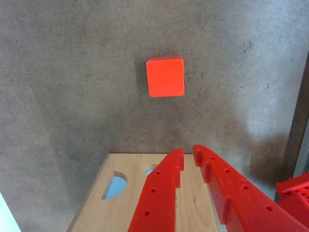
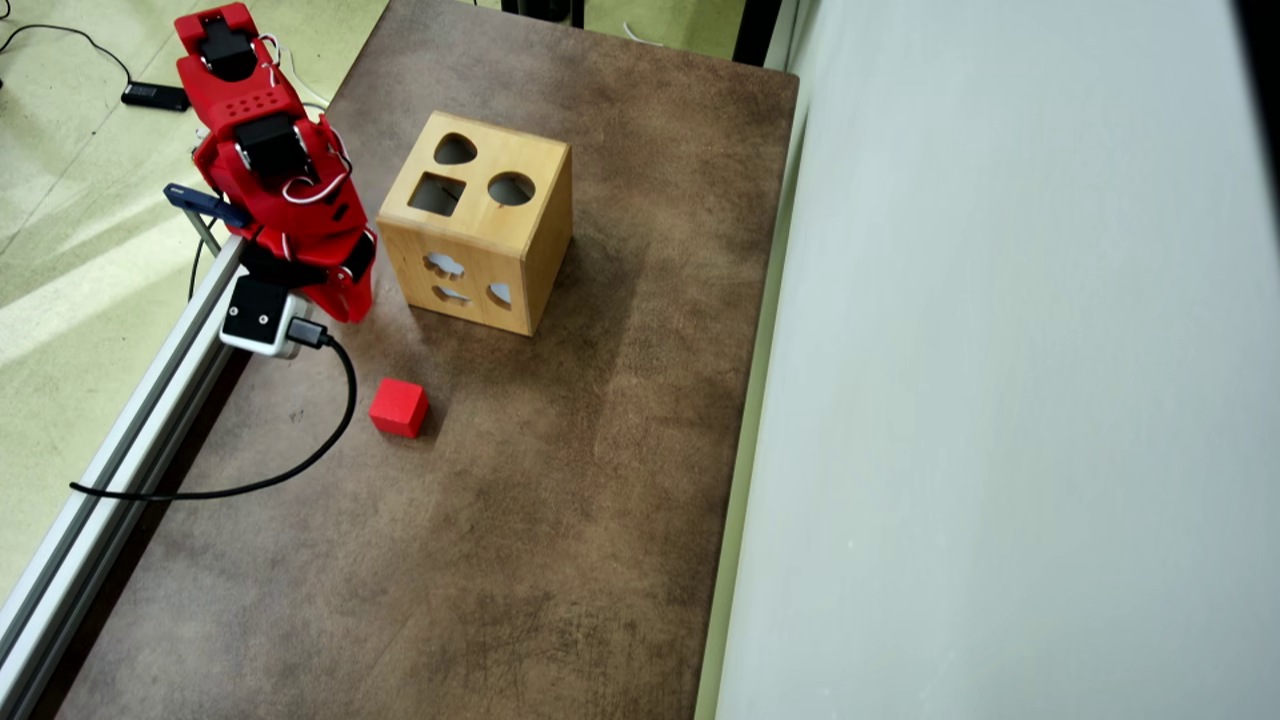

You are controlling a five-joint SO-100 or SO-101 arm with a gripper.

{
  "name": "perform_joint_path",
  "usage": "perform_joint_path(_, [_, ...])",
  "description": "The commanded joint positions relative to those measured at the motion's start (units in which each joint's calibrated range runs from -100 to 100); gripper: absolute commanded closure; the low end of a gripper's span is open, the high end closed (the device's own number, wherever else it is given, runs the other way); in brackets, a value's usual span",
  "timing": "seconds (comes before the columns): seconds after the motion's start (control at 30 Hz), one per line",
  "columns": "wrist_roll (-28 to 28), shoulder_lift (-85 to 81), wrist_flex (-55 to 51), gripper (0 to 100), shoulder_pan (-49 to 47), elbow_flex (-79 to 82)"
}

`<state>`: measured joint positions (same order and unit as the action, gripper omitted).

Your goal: Pick and place the red cube on the square hole

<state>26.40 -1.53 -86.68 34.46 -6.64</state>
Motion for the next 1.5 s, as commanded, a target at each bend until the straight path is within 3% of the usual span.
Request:
perform_joint_path(0.0, [0.0, -0.6, 0.7, 96, -0.7, -1.4])
perform_joint_path(0.33, [0.0, -0.6, 0.7, 94, -0.3, -1.9])
perform_joint_path(0.6, [0.0, -0.6, -0.2, 73, 0.2, -1.1])
perform_joint_path(0.73, [0.0, -0.6, -0.3, 67, 0.2, -1.1])
perform_joint_path(1.47, [-3.0, 4.2, -5.4, 66, 0.2, -2.0])
